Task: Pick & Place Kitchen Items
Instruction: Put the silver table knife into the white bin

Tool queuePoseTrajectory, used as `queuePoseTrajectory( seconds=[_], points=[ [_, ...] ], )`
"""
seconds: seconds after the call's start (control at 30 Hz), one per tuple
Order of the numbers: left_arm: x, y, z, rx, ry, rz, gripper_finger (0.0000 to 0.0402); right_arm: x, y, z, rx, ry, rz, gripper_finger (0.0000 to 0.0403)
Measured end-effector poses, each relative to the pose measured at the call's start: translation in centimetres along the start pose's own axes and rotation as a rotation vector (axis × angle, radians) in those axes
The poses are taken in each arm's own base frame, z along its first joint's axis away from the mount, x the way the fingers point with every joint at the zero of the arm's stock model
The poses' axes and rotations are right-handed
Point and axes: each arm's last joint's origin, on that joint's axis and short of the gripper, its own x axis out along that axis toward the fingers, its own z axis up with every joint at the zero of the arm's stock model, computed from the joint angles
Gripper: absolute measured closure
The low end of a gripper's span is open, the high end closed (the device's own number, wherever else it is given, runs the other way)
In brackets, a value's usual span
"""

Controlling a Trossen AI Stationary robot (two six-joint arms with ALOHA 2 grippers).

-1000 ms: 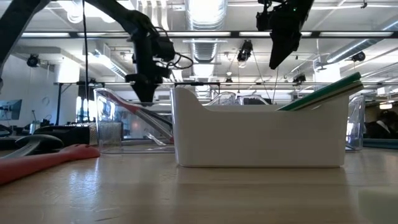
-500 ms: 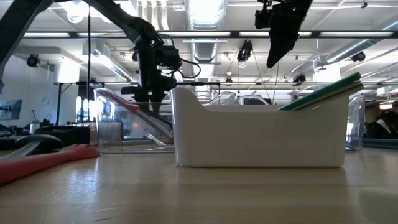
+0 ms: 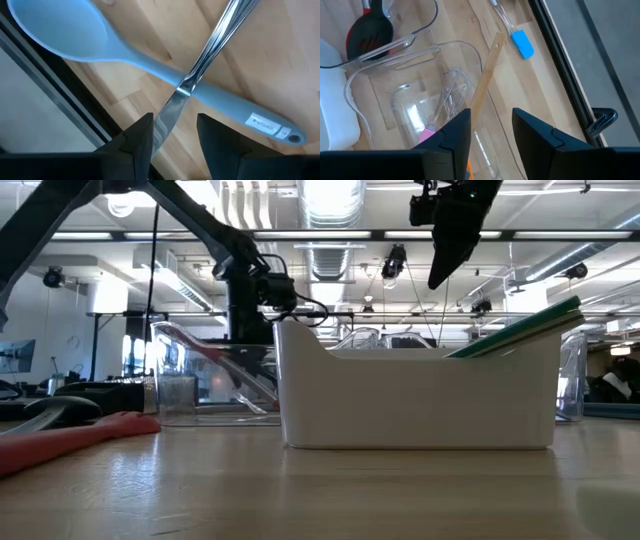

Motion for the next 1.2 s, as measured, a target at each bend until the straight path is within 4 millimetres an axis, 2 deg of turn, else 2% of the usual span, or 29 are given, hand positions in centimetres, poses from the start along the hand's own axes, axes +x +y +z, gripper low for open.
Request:
queuePoseTrajectory(
  seconds=[0.47, 0.67, 0.97, 1.07, 1.2],
  points=[
    [3.1, 0.7, 0.7, -0.03, 0.024, -0.067, 0.0264, 0.0, 0.0, 0.2, -0.041, -0.02, -0.001, 0.027],
    [3.8, 0.7, 0.8, -0.029, 0.044, -0.078, 0.0264, 0.2, 0.0, 0.1, -0.051, -0.016, 0.0, 0.0275],
    [5.2, 0.5, 0.9, -0.021, 0.071, -0.107, 0.0271, 1.9, 0.3, -0.7, -0.07, -0.004, 0.001, 0.0265],
    [5.3, 0.5, 1.0, -0.008, 0.072, -0.111, 0.0284, 2.5, 0.4, -1.2, -0.073, 0.022, 0.003, 0.0262],
    [5.1, 0.5, 0.9, -0.006, 0.075, -0.103, 0.0328, 3.3, 0.5, -1.7, -0.075, 0.035, 0.004, 0.0263]
  ],
)
